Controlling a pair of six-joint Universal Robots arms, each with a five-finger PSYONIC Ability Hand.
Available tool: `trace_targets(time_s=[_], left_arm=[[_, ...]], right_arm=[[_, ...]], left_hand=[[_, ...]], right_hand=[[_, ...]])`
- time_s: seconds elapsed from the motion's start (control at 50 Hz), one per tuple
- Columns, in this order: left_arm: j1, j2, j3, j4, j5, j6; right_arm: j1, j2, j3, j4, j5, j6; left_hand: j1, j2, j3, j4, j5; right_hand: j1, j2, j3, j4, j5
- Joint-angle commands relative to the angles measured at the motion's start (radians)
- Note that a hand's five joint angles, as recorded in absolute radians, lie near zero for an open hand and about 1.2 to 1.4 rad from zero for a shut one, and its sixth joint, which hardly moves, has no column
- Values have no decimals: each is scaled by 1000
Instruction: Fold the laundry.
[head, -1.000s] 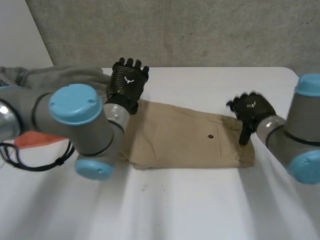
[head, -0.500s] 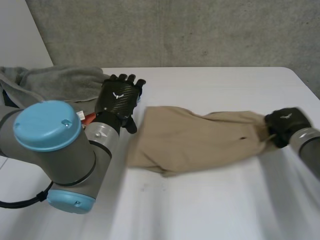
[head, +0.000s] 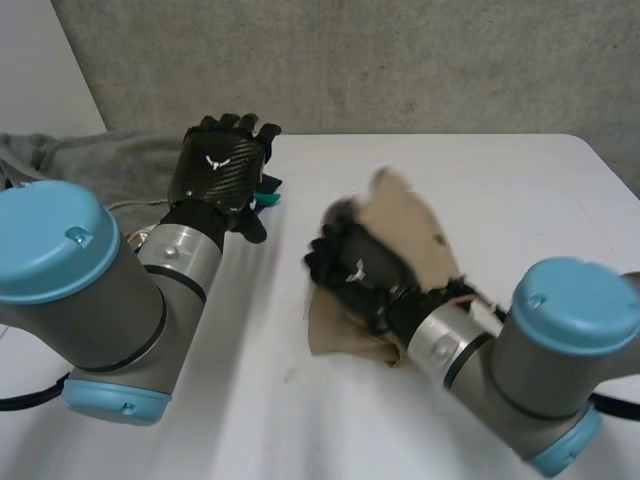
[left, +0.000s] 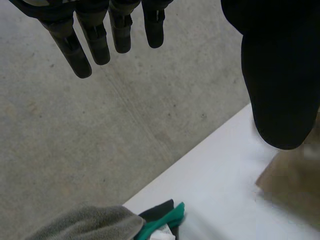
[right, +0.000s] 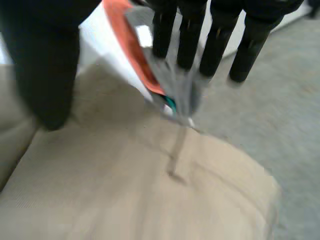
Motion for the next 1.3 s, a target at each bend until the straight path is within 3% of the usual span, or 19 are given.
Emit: trace_targets(time_s=[0.02,0.08,0.1,0.18,0.24,0.32,0.44,0.58,0.72,0.86,1.0,1.1,1.16,1.2,1.3], left_arm=[[-6,-6,73,1,-2,-6],[-18,-35,133,-5,1,-6],[-26,-52,149,-8,2,-6],[-92,-147,257,-22,5,-5],[-132,-233,343,-60,10,-6],[-190,-363,462,-145,11,-6],[-218,-543,608,-292,7,-8],[-184,-612,640,-424,1,-8],[-158,-616,630,-545,-12,-11],[-167,-552,591,-562,-4,-51],[-163,-371,529,-538,19,-68],[-158,-270,455,-470,131,-69],[-129,-184,395,-446,263,-81],[-106,-140,354,-441,370,-107],[-89,-72,297,-436,534,-178]], right_arm=[[-42,-98,3,21,35,177],[-138,-200,3,61,50,374],[-196,-247,2,84,49,523],[-311,-295,-14,131,44,840],[-361,-307,-24,168,43,920],[-413,-289,-50,262,41,896],[-413,-65,-185,447,49,704],[-353,125,-316,645,44,536],[-320,214,-353,647,67,488],[-330,164,-357,618,72,492],[-344,-8,-270,485,214,598],[-413,-74,-144,446,256,684],[-424,-74,-95,446,248,721],[-425,-74,-51,443,221,752],[-428,-71,26,434,112,770]], left_hand=[[-16,-32,-38,-27,-47],[-16,-32,-38,-27,-47],[-16,-32,-38,-27,-47],[-16,-32,-38,-27,-47],[-16,-32,-38,-27,-47],[-16,-32,-38,-27,-47],[-12,-28,-34,-23,-44],[14,-2,-8,3,-17],[43,28,21,32,12],[38,22,15,27,6],[5,-10,-17,-6,-26],[5,-10,-17,-6,-26],[8,-7,-14,-3,-23],[11,-5,-11,0,-20],[20,4,-2,9,-11]], right_hand=[[-258,-276,-295,-296,-273],[-258,-276,-295,-296,-273],[-258,-276,-295,-296,-273],[-258,-276,-295,-296,-273],[-258,-276,-295,-296,-273],[-258,-276,-295,-296,-273],[-258,-276,-295,-296,-273],[-258,-276,-295,-296,-273],[-258,-276,-295,-296,-273],[-258,-276,-295,-296,-273],[-258,-276,-295,-296,-273],[-258,-276,-295,-296,-273],[-258,-276,-295,-296,-273],[-258,-276,-295,-296,-273],[-258,-276,-295,-296,-273]])
